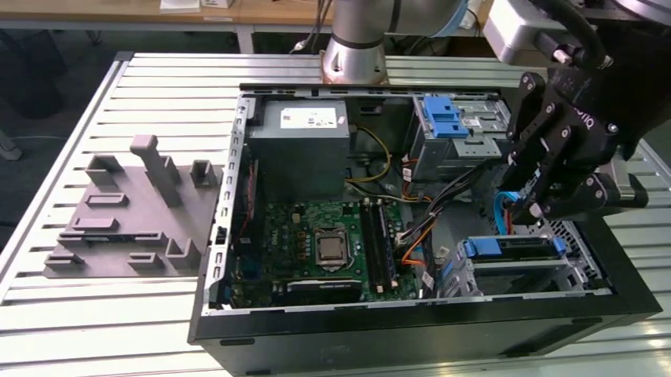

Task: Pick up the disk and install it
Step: 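Insert the disk into the insertion slot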

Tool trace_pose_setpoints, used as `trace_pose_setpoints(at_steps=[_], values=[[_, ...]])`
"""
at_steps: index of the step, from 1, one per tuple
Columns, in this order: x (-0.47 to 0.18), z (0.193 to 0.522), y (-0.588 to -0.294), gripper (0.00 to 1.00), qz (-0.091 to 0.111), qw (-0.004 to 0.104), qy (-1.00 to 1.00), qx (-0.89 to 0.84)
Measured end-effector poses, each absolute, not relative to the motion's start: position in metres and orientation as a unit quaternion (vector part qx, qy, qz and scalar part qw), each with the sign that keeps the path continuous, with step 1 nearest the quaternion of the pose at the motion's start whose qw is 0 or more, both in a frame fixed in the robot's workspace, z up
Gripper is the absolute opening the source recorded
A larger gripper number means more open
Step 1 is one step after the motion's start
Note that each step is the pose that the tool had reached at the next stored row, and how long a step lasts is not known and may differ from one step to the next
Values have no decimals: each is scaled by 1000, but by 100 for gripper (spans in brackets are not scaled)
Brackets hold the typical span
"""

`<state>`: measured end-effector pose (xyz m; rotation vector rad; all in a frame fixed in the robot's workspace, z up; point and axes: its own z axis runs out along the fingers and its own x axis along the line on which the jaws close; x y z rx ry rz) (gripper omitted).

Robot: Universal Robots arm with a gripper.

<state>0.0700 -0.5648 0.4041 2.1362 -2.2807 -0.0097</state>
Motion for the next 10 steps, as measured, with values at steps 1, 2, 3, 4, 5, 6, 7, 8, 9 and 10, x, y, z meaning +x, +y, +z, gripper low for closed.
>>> trace_pose_setpoints(at_steps=[1,2,3,4,5,6,7,8,9,10], values=[[70,402,-565,44,-3,8,-730,684],[70,400,-565,42,-3,8,-730,684],[71,399,-565,42,-3,8,-730,684],[71,397,-565,36,-3,8,-730,684],[71,395,-565,30,-3,8,-730,684],[71,393,-565,24,-3,8,-730,684],[71,391,-565,24,-3,8,-730,684],[72,390,-565,18,-3,8,-729,684],[72,388,-565,13,-3,8,-729,685],[73,386,-565,13,-3,8,-728,685]])
